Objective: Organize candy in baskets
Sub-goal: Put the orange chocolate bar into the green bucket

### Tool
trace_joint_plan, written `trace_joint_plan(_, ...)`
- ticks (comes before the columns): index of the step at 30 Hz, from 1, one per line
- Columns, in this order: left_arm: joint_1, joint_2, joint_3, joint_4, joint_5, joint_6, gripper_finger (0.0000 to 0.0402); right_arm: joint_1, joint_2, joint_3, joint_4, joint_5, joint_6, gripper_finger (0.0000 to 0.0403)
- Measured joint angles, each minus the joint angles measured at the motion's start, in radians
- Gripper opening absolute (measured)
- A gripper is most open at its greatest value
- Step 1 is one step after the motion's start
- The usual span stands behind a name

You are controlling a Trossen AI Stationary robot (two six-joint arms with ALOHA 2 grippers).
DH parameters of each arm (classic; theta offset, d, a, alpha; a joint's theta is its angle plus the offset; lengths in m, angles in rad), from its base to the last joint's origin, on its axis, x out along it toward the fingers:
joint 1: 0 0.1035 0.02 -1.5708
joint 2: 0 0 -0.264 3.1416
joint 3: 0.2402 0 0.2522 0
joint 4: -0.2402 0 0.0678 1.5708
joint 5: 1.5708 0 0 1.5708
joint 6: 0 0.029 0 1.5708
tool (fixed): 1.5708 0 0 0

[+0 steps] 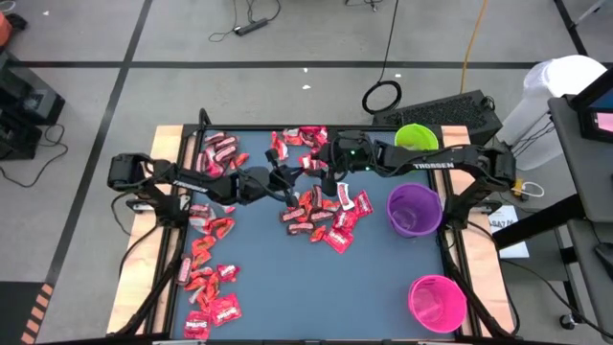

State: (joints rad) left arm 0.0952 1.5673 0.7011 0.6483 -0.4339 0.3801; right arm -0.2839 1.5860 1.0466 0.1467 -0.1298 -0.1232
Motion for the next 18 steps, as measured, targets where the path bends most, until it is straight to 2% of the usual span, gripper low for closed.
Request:
trace_joint_plan(9,0.0,0.0,0.0,0.002,0.012,-0.029,0.0023,-0.011,0.0,0.001,0.022,0.001,-0.033,0.0022)
trace_joint_plan(11,0.0,0.0,0.0,0.003,0.014,-0.034,0.0025,-0.012,0.0,0.001,0.021,0.003,-0.057,0.001)
trace_joint_plan(15,0.0,0.0,0.001,0.004,0.014,-0.064,0.0029,-0.01,-0.001,0.004,0.014,0.058,-0.065,0.0019)
trace_joint_plan(18,0.0,0.0,0.002,-0.007,0.015,-0.095,0.005,-0.011,-0.008,0.022,-0.018,0.08,-0.061,0.0018)
